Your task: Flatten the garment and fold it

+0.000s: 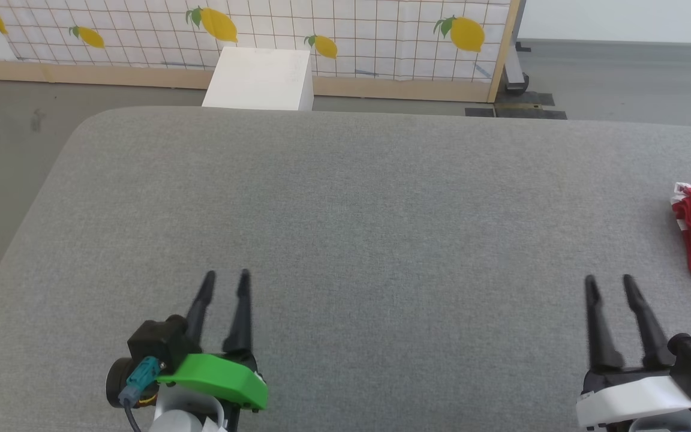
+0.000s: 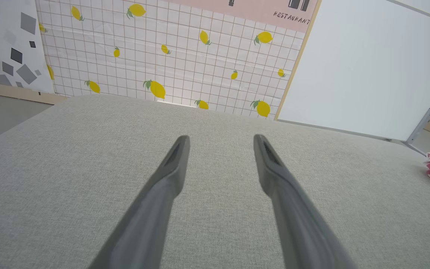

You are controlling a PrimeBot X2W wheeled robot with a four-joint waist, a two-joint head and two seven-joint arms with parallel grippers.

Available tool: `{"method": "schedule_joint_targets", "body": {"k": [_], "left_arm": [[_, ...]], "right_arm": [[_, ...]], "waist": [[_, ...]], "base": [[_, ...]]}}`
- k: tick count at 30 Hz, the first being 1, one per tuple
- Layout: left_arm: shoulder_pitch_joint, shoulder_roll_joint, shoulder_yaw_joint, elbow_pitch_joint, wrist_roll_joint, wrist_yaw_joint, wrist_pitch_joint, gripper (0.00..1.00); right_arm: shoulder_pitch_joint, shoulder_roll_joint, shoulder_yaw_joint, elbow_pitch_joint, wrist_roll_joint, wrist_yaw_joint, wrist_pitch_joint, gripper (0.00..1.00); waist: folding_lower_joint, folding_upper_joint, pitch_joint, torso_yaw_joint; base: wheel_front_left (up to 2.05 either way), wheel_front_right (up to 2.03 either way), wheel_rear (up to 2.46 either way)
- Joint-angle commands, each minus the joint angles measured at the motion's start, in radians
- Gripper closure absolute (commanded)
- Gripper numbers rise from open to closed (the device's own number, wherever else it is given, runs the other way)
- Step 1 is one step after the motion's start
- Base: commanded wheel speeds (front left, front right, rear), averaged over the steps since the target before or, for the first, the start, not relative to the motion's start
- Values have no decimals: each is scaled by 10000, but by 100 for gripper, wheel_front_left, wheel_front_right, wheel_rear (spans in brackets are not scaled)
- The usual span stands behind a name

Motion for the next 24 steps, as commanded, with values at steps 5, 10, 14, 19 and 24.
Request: {"method": "schedule_joint_targets", "body": {"k": [5,10,14,19,24], "left_arm": [[1,0,2,7,3,1,3,100],[0,0,0,17,1,0,3,100],[13,-1,28,-20,56,12,54,100],[37,-2,76,-89,162,36,153,100],[62,-3,127,-162,272,60,256,100]], "right_arm": [[-1,0,-3,-1,-2,0,3,100],[0,0,-6,0,0,0,1,100],[-15,0,15,-9,-27,0,52,100],[-44,1,51,-26,-79,-1,151,100],[-74,2,88,-43,-132,-2,254,100]], "waist": [[1,0,1,-2],[1,0,3,-4],[1,0,2,-13],[1,0,0,-30],[1,0,-1,-47]], "base": [[0,0,0],[0,0,0],[0,0,0],[0,0,0],[0,0,0]]}}
